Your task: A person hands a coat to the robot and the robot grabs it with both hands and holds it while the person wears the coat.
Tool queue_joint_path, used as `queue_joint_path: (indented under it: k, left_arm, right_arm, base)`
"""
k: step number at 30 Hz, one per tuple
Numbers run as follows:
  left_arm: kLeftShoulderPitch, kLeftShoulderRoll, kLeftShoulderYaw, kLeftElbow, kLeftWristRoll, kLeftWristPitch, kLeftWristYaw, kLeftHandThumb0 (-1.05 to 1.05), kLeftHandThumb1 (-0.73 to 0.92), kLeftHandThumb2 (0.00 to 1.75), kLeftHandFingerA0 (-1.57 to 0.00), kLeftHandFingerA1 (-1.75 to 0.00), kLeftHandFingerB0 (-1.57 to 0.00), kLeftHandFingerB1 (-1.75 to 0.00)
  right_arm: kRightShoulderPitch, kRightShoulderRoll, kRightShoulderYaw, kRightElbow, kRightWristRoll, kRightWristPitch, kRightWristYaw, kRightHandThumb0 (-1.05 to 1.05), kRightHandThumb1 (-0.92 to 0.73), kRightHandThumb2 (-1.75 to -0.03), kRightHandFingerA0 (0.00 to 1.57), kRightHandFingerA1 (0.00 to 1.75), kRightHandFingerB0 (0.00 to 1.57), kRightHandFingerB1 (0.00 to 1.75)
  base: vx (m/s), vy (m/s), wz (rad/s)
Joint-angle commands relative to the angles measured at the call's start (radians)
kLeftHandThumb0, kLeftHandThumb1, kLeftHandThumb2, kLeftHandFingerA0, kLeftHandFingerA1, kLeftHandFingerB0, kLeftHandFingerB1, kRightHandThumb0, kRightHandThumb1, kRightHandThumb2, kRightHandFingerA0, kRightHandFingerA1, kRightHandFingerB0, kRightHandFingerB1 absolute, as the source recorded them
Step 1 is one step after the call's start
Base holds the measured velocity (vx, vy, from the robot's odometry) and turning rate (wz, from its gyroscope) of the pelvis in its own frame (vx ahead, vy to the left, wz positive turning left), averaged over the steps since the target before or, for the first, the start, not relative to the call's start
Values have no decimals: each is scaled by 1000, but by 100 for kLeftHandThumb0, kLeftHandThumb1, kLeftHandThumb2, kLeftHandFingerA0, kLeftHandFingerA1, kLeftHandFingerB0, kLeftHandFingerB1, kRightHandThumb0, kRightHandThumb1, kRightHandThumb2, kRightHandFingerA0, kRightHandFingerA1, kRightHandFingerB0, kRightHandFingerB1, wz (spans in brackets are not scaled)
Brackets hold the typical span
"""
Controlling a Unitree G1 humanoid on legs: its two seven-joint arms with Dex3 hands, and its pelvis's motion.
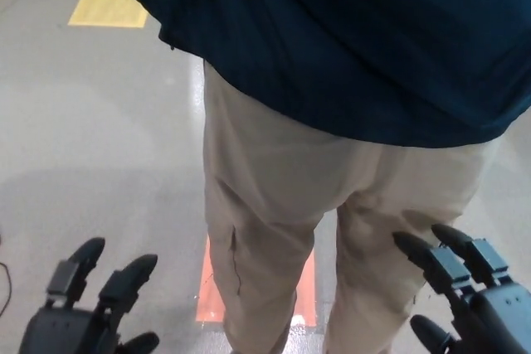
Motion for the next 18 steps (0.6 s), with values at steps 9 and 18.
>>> queue_joint_path:
  k: [9,18]
  left_arm:
    - [-222,29,-99,178,16,79,-160,-81,77,89,-39,-43,-40,-42]
    - [-265,44,-90,191,-24,67,-245,-76,92,73,-44,-35,-51,-37]
  right_arm:
    - [-161,-52,33,22,30,331,388,-28,-59,-108,7,49,7,48]
    - [-259,-66,77,33,15,481,671,-52,-79,-64,18,29,24,31]
  base:
    - [0,0,0]
    - [0,0,0]
